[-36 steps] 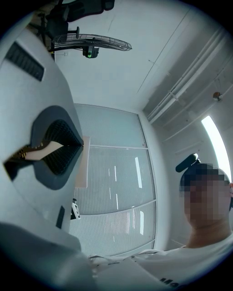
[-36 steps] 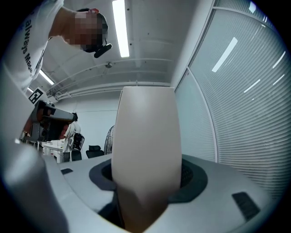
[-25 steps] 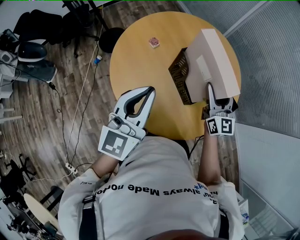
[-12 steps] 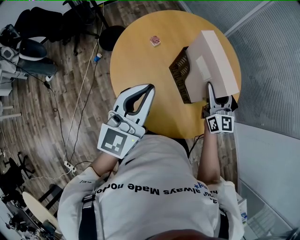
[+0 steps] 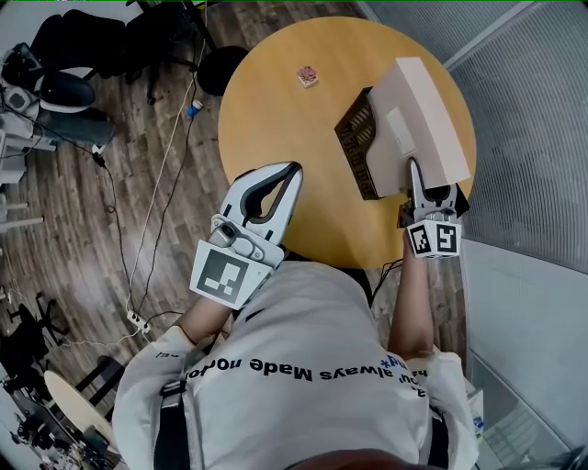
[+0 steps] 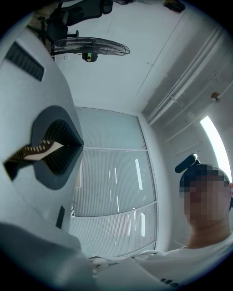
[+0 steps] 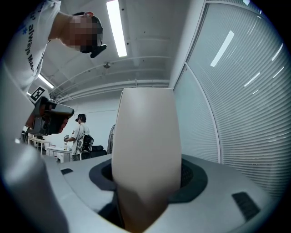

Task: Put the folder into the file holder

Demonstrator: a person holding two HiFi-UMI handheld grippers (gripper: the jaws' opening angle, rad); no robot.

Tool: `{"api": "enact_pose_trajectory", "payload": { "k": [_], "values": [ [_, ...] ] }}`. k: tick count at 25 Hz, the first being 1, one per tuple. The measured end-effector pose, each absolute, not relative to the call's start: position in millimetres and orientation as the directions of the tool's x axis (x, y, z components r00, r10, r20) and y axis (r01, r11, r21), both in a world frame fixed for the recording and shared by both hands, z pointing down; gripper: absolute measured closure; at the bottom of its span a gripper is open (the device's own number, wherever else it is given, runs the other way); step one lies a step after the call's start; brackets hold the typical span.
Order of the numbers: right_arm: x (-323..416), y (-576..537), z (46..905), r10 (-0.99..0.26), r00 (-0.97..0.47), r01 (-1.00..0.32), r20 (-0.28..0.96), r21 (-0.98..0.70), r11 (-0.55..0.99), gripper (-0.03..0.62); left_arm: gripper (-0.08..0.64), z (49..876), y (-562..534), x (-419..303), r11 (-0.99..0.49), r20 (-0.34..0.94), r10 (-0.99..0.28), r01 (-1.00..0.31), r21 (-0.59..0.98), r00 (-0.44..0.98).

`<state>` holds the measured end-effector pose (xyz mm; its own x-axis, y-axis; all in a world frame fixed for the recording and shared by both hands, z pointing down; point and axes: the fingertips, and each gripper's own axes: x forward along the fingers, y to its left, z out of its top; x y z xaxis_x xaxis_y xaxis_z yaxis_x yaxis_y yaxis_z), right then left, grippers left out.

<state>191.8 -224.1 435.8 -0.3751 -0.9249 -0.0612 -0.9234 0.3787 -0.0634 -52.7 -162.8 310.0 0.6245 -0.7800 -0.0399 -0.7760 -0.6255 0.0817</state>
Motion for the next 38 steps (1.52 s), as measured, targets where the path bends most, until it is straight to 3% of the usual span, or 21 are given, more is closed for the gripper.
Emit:
{"api": "enact_pose_trajectory", "payload": {
  "k": [38],
  "values": [
    [190.1, -218.8, 455.0, -0.917, -0.397, -0.913, -0.045, -0.081, 0.400, 0.310, 0.535, 309.2, -160.4, -48.7, -0.637, -0.030, -0.771, -0.769, 0.055, 0.637]
  ]
}}
